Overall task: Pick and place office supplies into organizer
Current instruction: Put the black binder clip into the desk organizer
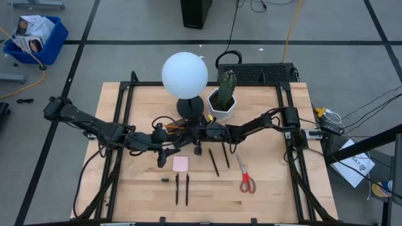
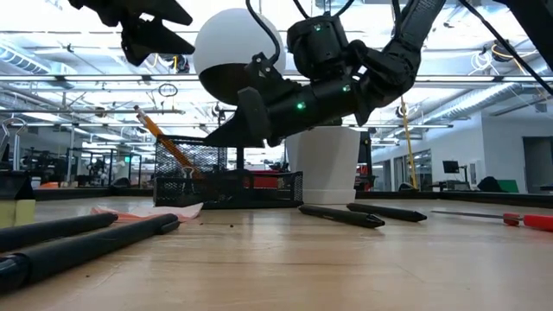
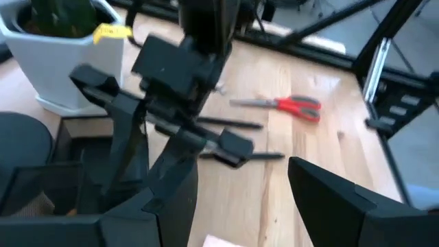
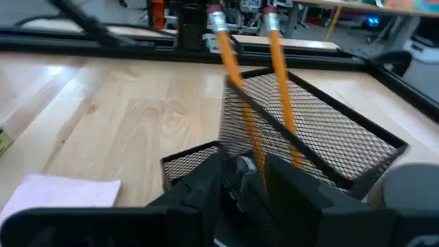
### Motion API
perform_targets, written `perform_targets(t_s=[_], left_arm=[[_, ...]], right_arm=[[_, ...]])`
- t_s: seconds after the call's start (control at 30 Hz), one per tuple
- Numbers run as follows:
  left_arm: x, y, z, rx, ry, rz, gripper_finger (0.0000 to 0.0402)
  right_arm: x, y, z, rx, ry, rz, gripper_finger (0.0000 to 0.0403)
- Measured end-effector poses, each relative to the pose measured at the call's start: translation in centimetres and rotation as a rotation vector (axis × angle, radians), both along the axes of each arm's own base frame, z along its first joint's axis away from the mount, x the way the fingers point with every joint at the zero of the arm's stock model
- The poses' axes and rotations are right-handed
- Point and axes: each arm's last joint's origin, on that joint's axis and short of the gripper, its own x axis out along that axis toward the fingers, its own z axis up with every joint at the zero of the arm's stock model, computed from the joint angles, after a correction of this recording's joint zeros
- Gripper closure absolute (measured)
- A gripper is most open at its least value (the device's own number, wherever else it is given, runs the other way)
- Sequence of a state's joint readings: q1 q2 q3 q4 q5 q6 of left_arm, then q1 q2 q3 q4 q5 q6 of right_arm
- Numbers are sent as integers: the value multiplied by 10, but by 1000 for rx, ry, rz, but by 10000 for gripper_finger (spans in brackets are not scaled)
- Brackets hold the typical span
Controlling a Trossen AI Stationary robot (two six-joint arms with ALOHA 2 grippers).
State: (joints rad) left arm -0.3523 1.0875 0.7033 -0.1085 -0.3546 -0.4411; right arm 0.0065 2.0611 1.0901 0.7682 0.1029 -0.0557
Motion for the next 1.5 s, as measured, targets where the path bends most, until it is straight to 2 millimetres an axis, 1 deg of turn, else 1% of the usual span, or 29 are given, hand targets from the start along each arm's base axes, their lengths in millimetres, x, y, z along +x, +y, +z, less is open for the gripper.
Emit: perform_targets(t_s=[0.07,0.2,0.27,0.33,0.47,0.57,0.67,0.73,0.83,0.93,1.1,1.17,1.3,1.5], left_arm=[[0,-2,-6,11,23,-13,170],[0,-11,-18,35,48,-14,170],[-4,-16,-23,69,48,-25,170],[-8,-24,-22,84,-1,-28,170],[-29,-40,-16,153,-68,-68,170],[-48,-52,-18,167,-111,-94,170],[-69,-65,-27,171,-125,-169,170],[-82,-74,-35,144,-141,-223,170],[-95,-80,-45,115,-167,-193,170],[-107,-79,-63,103,-145,-183,170],[-117,-76,-82,63,-142,-189,170],[-119,-76,-89,3,-131,-218,170],[-120,-76,-101,-50,-130,-239,170],[-116,-81,-113,-38,-137,-231,170]], right_arm=[[-1,7,3,-24,1,25,290],[-4,21,16,-18,-6,58,289],[-7,29,19,-11,39,75,289],[-11,38,20,-15,92,99,289],[-22,59,28,-12,166,153,289],[-28,75,30,2,208,182,290],[-33,91,31,6,226,218,294],[-36,100,30,3,228,243,298],[-38,111,31,-2,217,249,304],[-40,117,32,-14,207,241,308],[-41,121,35,-33,193,254,308],[-41,119,34,-34,195,249,308],[-40,116,34,-33,195,242,310],[-39,114,34,-17,196,229,310]])
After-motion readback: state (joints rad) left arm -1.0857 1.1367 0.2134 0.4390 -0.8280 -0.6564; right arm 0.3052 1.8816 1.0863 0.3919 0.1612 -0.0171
